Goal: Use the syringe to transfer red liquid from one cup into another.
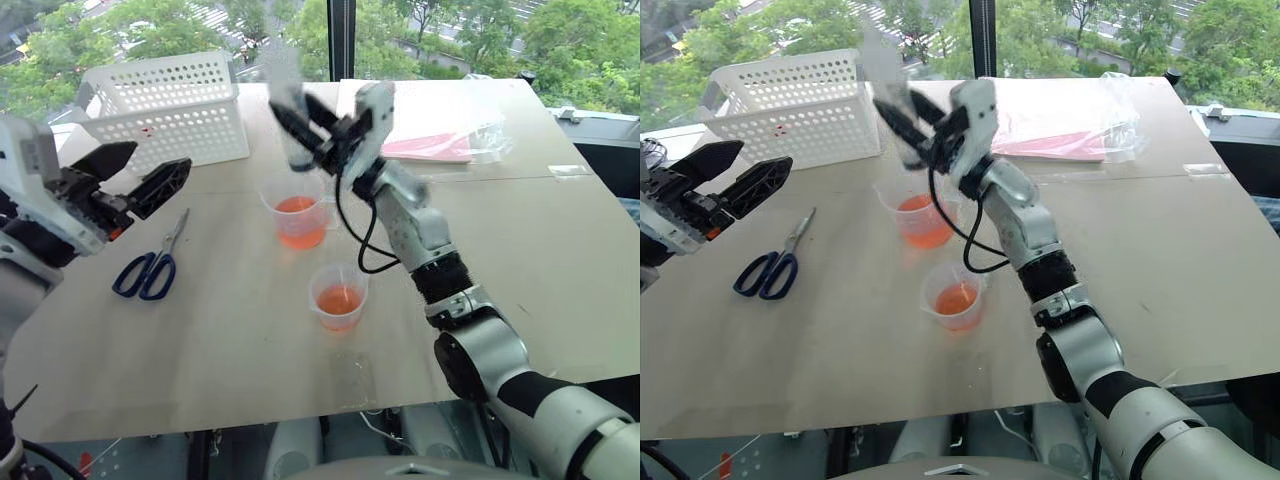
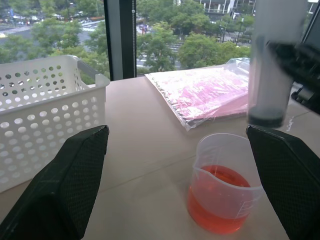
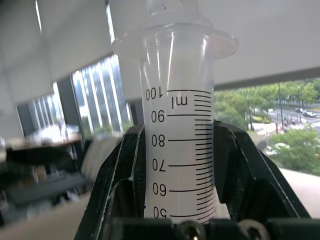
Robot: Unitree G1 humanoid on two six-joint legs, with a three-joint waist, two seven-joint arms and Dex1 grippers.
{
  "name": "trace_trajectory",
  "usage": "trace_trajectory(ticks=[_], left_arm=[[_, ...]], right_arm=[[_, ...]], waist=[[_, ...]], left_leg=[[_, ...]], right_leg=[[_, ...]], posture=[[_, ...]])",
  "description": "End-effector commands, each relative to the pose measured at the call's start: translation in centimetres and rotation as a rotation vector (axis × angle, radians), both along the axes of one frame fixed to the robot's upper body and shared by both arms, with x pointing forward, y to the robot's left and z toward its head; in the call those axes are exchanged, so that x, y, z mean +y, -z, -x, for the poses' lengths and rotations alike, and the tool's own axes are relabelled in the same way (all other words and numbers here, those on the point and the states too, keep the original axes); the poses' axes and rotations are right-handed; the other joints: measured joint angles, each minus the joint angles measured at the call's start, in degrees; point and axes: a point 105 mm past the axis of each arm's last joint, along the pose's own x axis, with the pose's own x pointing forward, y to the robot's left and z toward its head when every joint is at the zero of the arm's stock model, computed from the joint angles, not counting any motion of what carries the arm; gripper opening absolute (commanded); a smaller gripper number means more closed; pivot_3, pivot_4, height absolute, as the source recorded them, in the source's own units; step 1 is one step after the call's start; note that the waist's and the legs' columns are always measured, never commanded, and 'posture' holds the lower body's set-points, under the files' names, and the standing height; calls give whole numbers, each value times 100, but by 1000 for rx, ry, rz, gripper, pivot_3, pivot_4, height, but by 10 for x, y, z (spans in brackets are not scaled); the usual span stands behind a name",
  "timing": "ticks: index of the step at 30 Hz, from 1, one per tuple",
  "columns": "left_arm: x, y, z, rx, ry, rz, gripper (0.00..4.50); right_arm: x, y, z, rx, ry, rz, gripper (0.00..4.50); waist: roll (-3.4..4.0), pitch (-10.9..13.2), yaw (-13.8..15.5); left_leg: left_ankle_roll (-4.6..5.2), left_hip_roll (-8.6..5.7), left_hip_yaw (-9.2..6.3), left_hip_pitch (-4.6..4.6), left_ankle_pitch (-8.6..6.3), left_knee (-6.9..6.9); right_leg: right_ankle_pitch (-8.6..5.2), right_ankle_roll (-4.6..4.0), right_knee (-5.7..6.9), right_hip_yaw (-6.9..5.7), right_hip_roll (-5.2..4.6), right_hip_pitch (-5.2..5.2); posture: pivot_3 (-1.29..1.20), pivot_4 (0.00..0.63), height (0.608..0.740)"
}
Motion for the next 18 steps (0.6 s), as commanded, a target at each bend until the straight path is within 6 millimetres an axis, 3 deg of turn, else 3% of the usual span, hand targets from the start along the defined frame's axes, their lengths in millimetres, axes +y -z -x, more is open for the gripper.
trace_trajectory(ticks=[1, 3, 5, 6, 9, 13, 15, 18], left_arm=[[-3, -6, 0, -37, 18, 1, 4500], [-6, -4, -1, -34, 36, 2, 4500], [-10, -3, -1, -30, 62, -3, 4500], [-14, -1, 1, -22, 80, -13, 4500], [-29, 11, 8, 15, 155, -60, 4500], [-41, 21, 15, 45, 229, -92, 4500], [-49, 26, 20, 70, 286, -112, 4500], [-64, 35, 33, 125, 410, -136, 4500]], right_arm=[[7, -70, 40, -48, -177, -207, 1391], [0, -72, 42, -31, -196, -139, 1391], [-7, -60, 40, -16, -183, 10, 1391], [-16, -45, 36, -29, -123, 156, 1391], [-76, 19, 23, 77, 56, 578, 1391], [-149, 73, 35, 327, 158, 839, 1391], [-173, 97, 45, 419, 185, 966, 1391], [-191, 128, 58, 508, 182, 1158, 1391]], waist=[[4, 3, -1], [3, 2, -12], [2, 1, -12], [-1, 0, -9], [-19, -11, 163], [-2, 6, 236], [2, 9, 157], [4, 9, 70]], left_leg=[[0, -1, -3, 0, 0, 0], [0, -3, -10, 3, 0, 0], [0, -1, -13, 5, 0, -2], [0, -1, -14, 5, 0, -2], [2, -10, -2, -3, 0, 0], [15, -32, 23, -13, -3, 6], [21, -32, 43, -8, -7, 5], [20, -16, 55, 8, -8, -2]], right_leg=[[0, 0, 1, 0, 0, 0], [0, -1, 4, -3, 1, 0], [-3, -6, 6, -4, 3, 0], [-4, -7, 5, -6, 3, 0], [-11, -13, -8, -29, -28, 12], [-21, -25, -24, -25, -64, 14], [-22, -20, -23, -11, -55, 9], [-24, -19, -21, 10, -18, 5]], posture=[[0, 150, 740], [0, 150, 740], [0, 150, 740], [0, 150, 740], [0, 150, 740], [0, 150, 740], [0, 150, 740], [0, 150, 740]])
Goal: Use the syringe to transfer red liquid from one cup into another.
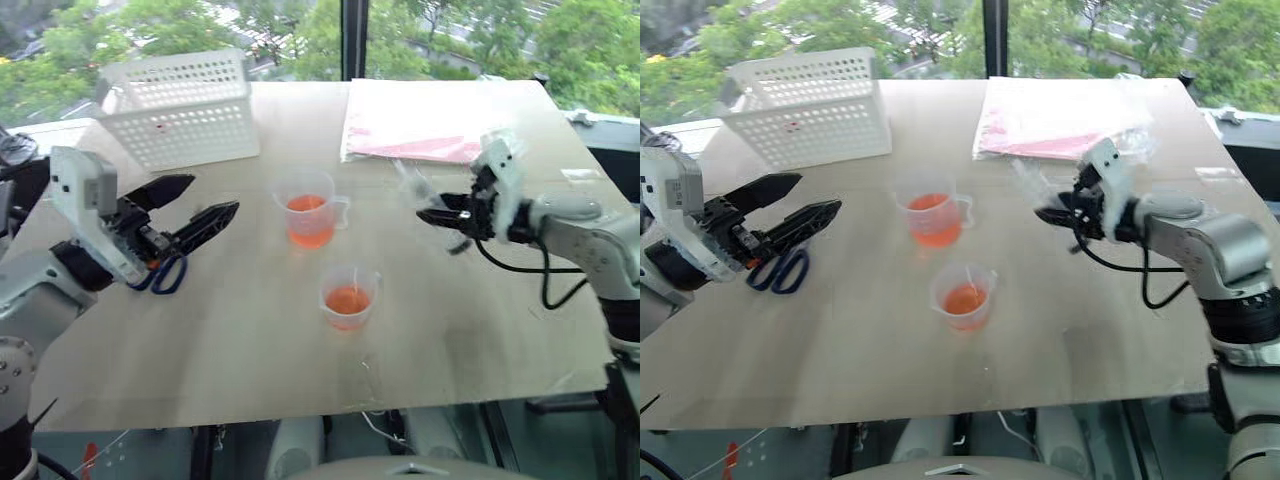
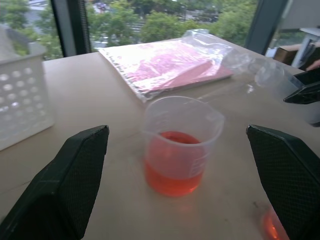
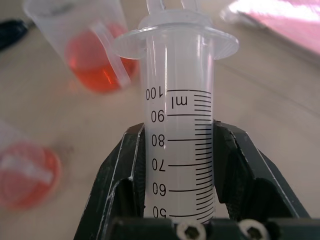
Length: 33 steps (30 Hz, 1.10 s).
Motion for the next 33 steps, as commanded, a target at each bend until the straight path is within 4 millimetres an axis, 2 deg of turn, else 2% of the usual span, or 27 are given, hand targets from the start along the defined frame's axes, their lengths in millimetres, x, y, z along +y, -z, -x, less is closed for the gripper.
trace_trajectory(ticks=[1, 4, 7, 8, 11, 13, 17, 28, 29, 32, 33], left_arm=[[-25, 3, 22, 41, 192, -51, 4500], [-39, 5, 44, 111, 365, -80, 4500], [-47, 1, 57, 150, 467, -93, 4500], [-48, 0, 58, 158, 483, -99, 4500], [-45, 0, 56, 152, 464, -98, 4500], [-45, 6, 57, 160, 458, -113, 4500], [-47, 10, 57, 154, 455, -128, 4500], [-51, 18, 58, 144, 443, -127, 4500], [-51, 19, 59, 144, 442, -125, 4500], [-53, 20, 61, 148, 448, -125, 4500], [-53, 21, 63, 150, 452, -128, 4500]], right_arm=[[-3, 16, 16, 66, -54, 129, 1391], [-1, 28, 13, 86, -66, 151, 1391], [4, 27, 9, 82, -72, 139, 1391], [7, 25, 8, 68, -84, 137, 1391], [22, 1, -1, 14, -106, 30, 1391], [26, -2, -4, 14, -127, 37, 1391], [24, 19, 1, 67, -197, 164, 1391], [16, 54, -4, 185, -294, 348, 1391], [16, 56, -7, 183, -295, 361, 2406], [20, 55, -12, 169, -298, 382, 3581], [23, 53, -13, 172, -299, 380, 3581]], waist=[[-2, -1, -60], [-7, -1, -123], [-2, 4, -104], [-1, 4, -96], [-4, 3, -101], [-3, 4, -106], [-7, 3, -5], [-3, 5, 37], [-3, 5, 37], [-3, 5, 34], [-3, 5, 25]], left_leg=[[0, 9, 0, 1, 0, 0], [0, 32, -6, 5, 0, 3], [-1, 32, -4, 8, 1, 12], [-1, 32, -4, 7, 1, 18], [-1, 26, 3, 6, 1, 23], [-1, 24, 12, 3, 1, 24], [-3, 23, 3, -3, 0, 18], [-3, 21, 11, 0, 0, 17], [-3, 21, 11, 0, 0, 18], [-3, 21, 11, 0, 0, 19], [-3, 21, 11, 0, 0, 19]], right_leg=[[-1, -2, 1, 7, 16, -1], [-5, -8, 6, 7, 40, -2], [-14, 7, 21, 13, 44, -5], [-15, 8, 21, 13, 43, -5], [-14, 9, 19, 19, 36, -3], [-12, 9, 19, 27, 35, -6], [-5, -8, 12, 17, 32, -6], [-5, -8, 4, 21, 31, -5], [-5, -8, 7, 21, 31, -5], [-5, -8, 9, 21, 31, -6], [-5, -8, 9, 21, 31, -6]], posture=[[0, 150, 740], [0, 150, 740], [0, 150, 740], [0, 150, 740], [0, 150, 740], [0, 150, 740], [0, 150, 740], [0, 150, 740], [0, 150, 740], [0, 150, 740], [0, 150, 740]])
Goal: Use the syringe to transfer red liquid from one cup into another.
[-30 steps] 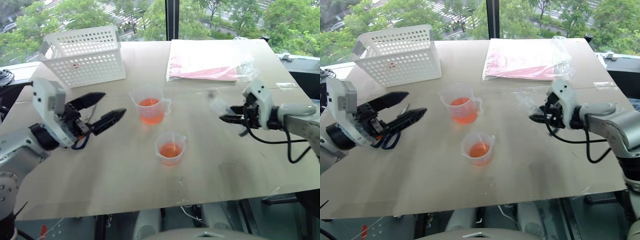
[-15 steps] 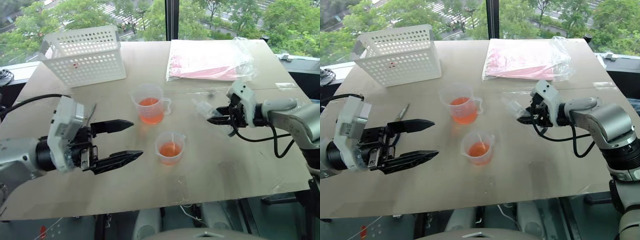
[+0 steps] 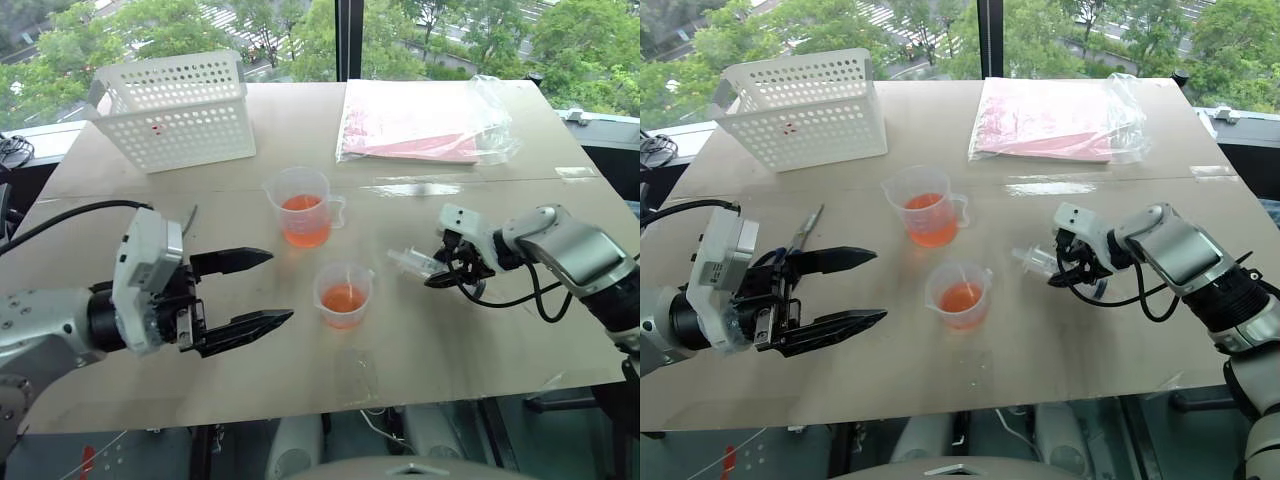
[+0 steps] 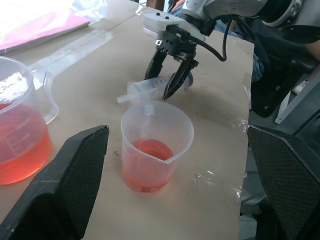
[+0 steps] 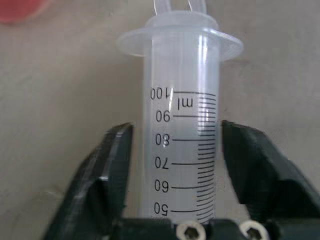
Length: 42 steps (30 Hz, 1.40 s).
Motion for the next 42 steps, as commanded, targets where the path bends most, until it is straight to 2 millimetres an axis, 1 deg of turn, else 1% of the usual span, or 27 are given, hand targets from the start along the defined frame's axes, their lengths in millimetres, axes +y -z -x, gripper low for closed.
trace_trajectory(ticks=[1, 3, 5, 7, 9, 16, 17, 18, 19, 22, 23, 26, 28, 30, 31, 33, 34, 36, 37, 38, 39, 40, 41, 42], left_arm=[[-6, -4, 7, -45, 31, -14, 4500], [-7, -3, 8, -45, 33, -19, 4500], [-7, -3, 8, -45, 33, -18, 4500], [-7, -2, 9, -46, 31, -17, 4500], [-7, -2, 9, -46, 31, -16, 4500], [-7, -2, 9, -46, 31, -16, 4500], [-9, 0, 9, -45, 30, -14, 4500], [-9, 1, 9, -44, 27, -12, 4500], [-9, 2, 9, -42, 23, -10, 4500], [-8, 4, 9, -41, 8, -4, 4500], [-8, 4, 9, -42, 7, -3, 4500], [-9, 5, 6, -47, 4, 2, 4500], [-9, 4, 5, -50, 1, 3, 4500], [-8, 3, 4, -54, -6, 6, 4500], [-6, 2, 3, -56, -27, 15, 4500], [-3, 0, 3, -55, -67, 35, 4500], [-1, 0, 2, -56, -87, 43, 4500], [3, -2, 1, -59, -135, 68, 4500], [5, -3, 0, -61, -152, 77, 4500], [7, -4, -2, -68, -176, 84, 4500], [11, -6, -5, -80, -206, 96, 4500], [13, -8, -8, -87, -227, 105, 4500], [17, -11, -11, -95, -254, 122, 4500], [22, -14, -16, -111, -284, 134, 4500]], right_arm=[[9, -16, -8, -56, -26, 35, 3581], [9, -17, -9, -30, -1, 107, 3581], [10, -19, -10, -18, 19, 133, 3581], [18, -28, -11, 37, 72, 92, 3581], [22, -31, -10, 66, 96, 76, 3581], [22, -32, -10, 75, 109, 78, 3581], [25, -27, -9, 104, 129, 98, 3581], [27, -24, -9, 127, 143, 113, 3037], [27, -23, -8, 142, 157, 120, 2808], [23, -24, -7, 141, 163, 127, 1523], [23, -24, -6, 145, 164, 125, 1348], [29, -21, -1, 157, 149, 112, 1348], [34, -20, -1, 155, 145, 98, 1348], [35, -22, -3, 149, 157, 74, 1348], [38, -41, -4, 139, 145, -45, 1348], [45, -94, -7, 67, 91, -370, 1348], [45, -119, -6, 48, 77, -504, 1348], [47, -162, -7, -44, 57, -714, 1347], [49, -175, -7, -84, 47, -783, 1347], [53, -194, -8, -160, 26, -896, 1347], [61, -206, -9, -231, 5, -969, 1347], [67, -213, -9, -274, -3, -1013, 1347], [76, -217, -10, -295, -11, -1052, 1347], [91, -219, -11, -350, -39, -1090, 1347]], waist=[[0, 0, -14], [2, 1, -11], [2, 1, -3], [1, 1, 1], [1, 1, 7], [2, 1, 7], [2, 1, 5], [2, 1, -5], [2, 1, -28], [2, 0, -16], [2, 1, 0], [2, 0, 6], [1, 0, 3], [0, -1, -8], [1, 0, -9], [1, 1, -2], [3, 3, -6], [3, 3, -12], [3, 3, -17], [-3, -2, -9], [-7, -7, -6], [-7, -11, -8], [-7, -10, -9], [-3, -8, -12]], left_leg=[[0, 0, 1, -1, 0, 0], [0, 0, 2, 0, 0, 0], [0, 0, -1, -1, 0, -1], [0, 0, -4, -1, 0, -1], [-1, 0, -4, -1, 0, 0], [0, -8, -2, -3, 0, 0], [0, -8, -3, -3, 0, 0], [0, -7, -3, -1, 0, -1], [0, -6, -2, 1, 0, 0], [-1, -5, -4, 2, 0, -1], [-1, -5, -5, 1, 0, -1], [-1, -7, -5, -1, 0, 0], [0, -7, -3, 0, 0, 1], [0, -7, -5, 1, 0, 1], [-1, -6, -5, 1, 0, 0], [0, -6, -5, -2, 0, 0], [0, -6, -5, -4, 0, 0], [0, -6, -4, -6, 0, -2], [0, -6, -3, -5, 0, -2], [0, -6, -4, -4, 0, -3], [0, -4, -15, 0, 0, -5], [0, 0, -21, 1, 0, -5], [0, 0, -23, 4, 0, -6], [0, 0, -23, 4, 0, -6]], right_leg=[[0, 0, 0, 1, 0, -1], [0, 0, 3, 1, 0, -2], [0, -1, 4, -1, 0, -3], [0, -1, 5, -3, 0, -2], [0, -2, 6, -3, 0, -2], [0, -1, 3, -2, -8, -2], [0, -1, 4, -3, -7, -2], [0, -1, 5, -3, -7, -2], [0, -1, 8, -2, -6, -2], [0, -1, 12, -2, -5, -3], [0, -1, 12, -3, -5, -2], [0, -1, 9, -4, -6, -2], [0, -1, 9, -3, -6, -2], [0, -1, 11, -3, -6, -2], [0, -1, 11, -3, -5, -2], [1, 0, 11, -3, -5, -3], [1, 1, 10, -2, -5, -4], [14, 22, 10, 0, -4, -6], [14, 23, 10, 1, -4, -7], [14, 23, 11, 0, -3, -6], [14, 22, 11, -8, 0, -1], [13, 21, 11, -15, 3, 2], [13, 20, 12, -16, 3, 5], [13, 21, 12, -16, 3, 5]], posture=[[0, 150, 740], [0, 150, 740], [0, 150, 740], [0, 150, 740], [0, 150, 740], [0, 150, 740], [0, 150, 740], [0, 150, 740], [0, 150, 740], [0, 150, 740], [0, 150, 740], [0, 150, 740], [0, 150, 740], [0, 150, 740], [0, 150, 740], [0, 150, 740], [0, 150, 740], [0, 150, 740], [0, 150, 740], [0, 150, 740], [0, 150, 740], [0, 150, 740], [0, 150, 740], [0, 150, 740]])
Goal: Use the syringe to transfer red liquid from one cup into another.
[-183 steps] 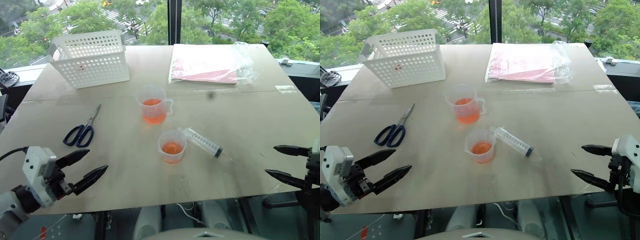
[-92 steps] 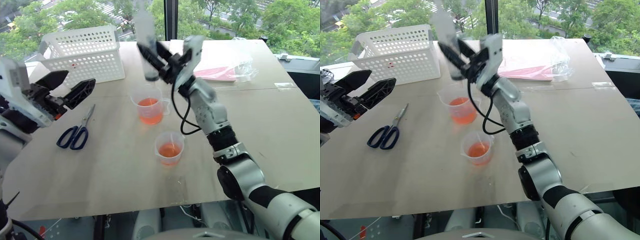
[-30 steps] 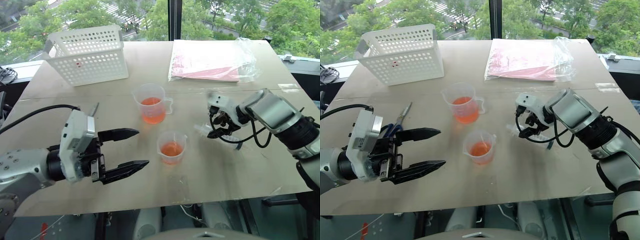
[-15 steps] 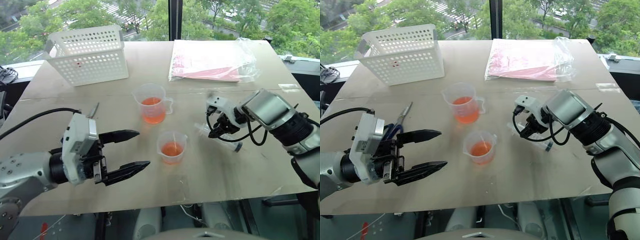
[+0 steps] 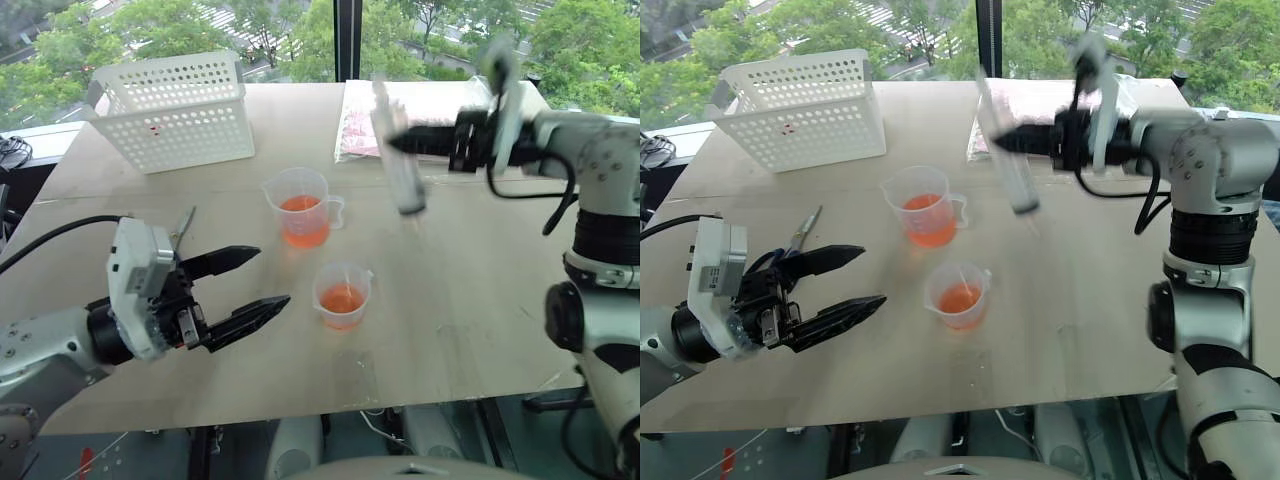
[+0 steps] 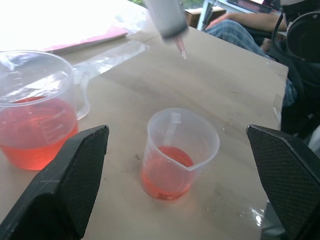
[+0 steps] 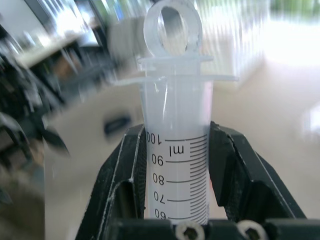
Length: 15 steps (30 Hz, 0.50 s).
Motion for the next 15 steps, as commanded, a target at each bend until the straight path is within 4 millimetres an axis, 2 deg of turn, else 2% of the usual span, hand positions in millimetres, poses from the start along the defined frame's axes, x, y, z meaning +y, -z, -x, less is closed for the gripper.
trace_trajectory(ticks=[1, 4, 6, 9, 12, 15], left_arm=[[18, -21, -14, -95, -122, 50, 4500], [36, -35, -26, -153, -227, 85, 4500], [46, -41, -31, -183, -279, 92, 4500], [58, -51, -36, -225, -350, 95, 4500], [62, -54, -36, -241, -362, 74, 4500], [71, -62, -39, -266, -409, 75, 4500]], right_arm=[[38, -20, 0, -196, 10, -199, 1347], [76, -19, -9, -263, 56, -364, 1346], [91, -18, -15, -267, 87, -427, 1346], [111, -3, -19, -324, 111, -410, 1346], [120, 6, -20, -364, 109, -390, 1345], [122, 26, -22, -404, 130, -336, 1344]], waist=[[4, 2, -15], [9, 5, -108], [9, 5, -116], [2, 2, -79], [1, 4, -100], [0, 4, -123]], left_leg=[[0, 0, 2, -1, 1, 0], [-3, 7, 1, 2, 3, 2], [-8, 9, -5, -2, 6, 2], [-10, -10, -16, -14, 6, 2], [-10, -22, -9, -15, 6, 1], [-12, -19, -17, -14, 7, -5]], right_leg=[[1, 1, 1, 1, 0, -1], [2, 1, 9, 3, 9, -4], [3, -1, 10, -2, 11, -5], [4, -1, 3, -16, -11, -3], [4, -1, -4, -14, -27, 0], [3, -2, -1, -21, -26, -2]], posture=[[0, 150, 740], [0, 150, 740], [0, 150, 740], [0, 150, 740], [0, 150, 740], [0, 150, 740]])
